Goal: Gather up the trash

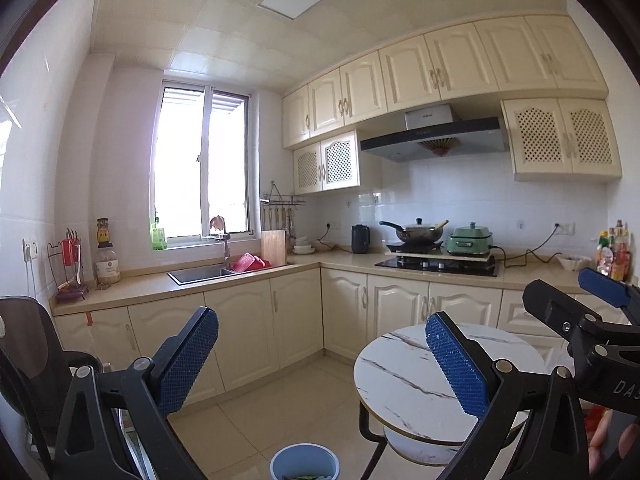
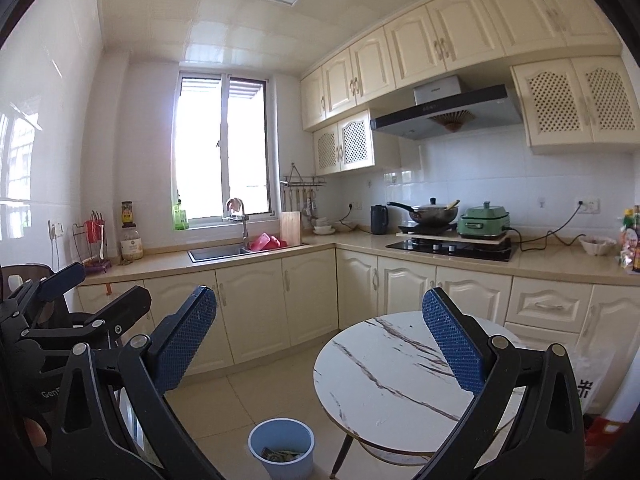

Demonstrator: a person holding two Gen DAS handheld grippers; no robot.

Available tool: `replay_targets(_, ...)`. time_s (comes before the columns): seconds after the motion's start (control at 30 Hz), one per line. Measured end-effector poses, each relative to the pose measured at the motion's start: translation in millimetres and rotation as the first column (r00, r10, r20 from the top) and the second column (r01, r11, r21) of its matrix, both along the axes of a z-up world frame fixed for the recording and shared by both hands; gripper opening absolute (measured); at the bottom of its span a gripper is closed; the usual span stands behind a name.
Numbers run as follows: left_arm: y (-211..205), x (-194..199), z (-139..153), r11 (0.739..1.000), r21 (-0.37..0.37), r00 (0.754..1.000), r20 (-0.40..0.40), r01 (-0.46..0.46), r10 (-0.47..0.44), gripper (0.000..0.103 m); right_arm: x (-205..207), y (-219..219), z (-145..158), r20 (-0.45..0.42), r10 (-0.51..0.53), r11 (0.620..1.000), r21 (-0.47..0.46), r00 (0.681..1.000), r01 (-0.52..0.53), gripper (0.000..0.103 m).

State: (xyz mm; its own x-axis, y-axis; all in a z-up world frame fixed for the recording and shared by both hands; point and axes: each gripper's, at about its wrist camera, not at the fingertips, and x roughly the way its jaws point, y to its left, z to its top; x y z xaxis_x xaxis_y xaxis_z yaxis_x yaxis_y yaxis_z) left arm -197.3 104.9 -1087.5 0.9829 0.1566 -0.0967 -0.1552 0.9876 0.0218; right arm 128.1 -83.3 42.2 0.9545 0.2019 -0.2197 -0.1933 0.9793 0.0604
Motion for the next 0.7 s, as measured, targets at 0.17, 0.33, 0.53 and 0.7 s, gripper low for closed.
replay_targets(0.17, 4.6, -7.6, 10.2, 1.000, -0.012, 1.000, -0.020, -0.005, 0.005, 0.102, 3.2, 0.9, -4.6, -0.014, 0.000, 1.000, -0.004, 1.000, 0.000, 0.103)
replay_targets(0.33, 9.3, -9.7, 25.3, 1.000, -0.022, 1.000, -0.029, -0.011, 0.011, 0.102, 5.1, 4.2, -7.1, -0.025, 0.004, 1.000, -0.010, 1.000, -0.004, 0.103)
replay_targets(0.53, 10.5, -8.3, 44.1, 1.000, -0.027, 0.999, -0.031, -0.011, 0.010, 0.102, 4.3, 5.7, -7.7, -0.025, 0.004, 1.000, -0.015, 1.000, -0.004, 0.103)
replay_targets(0.7, 11.7, -5.3, 65.2, 1.000, -0.024, 0.999, -0.035, -0.014, 0.013, 0.102, 4.9, 6.1, -8.8, -0.029, 0.006, 1.000, -0.016, 1.000, -0.006, 0.103)
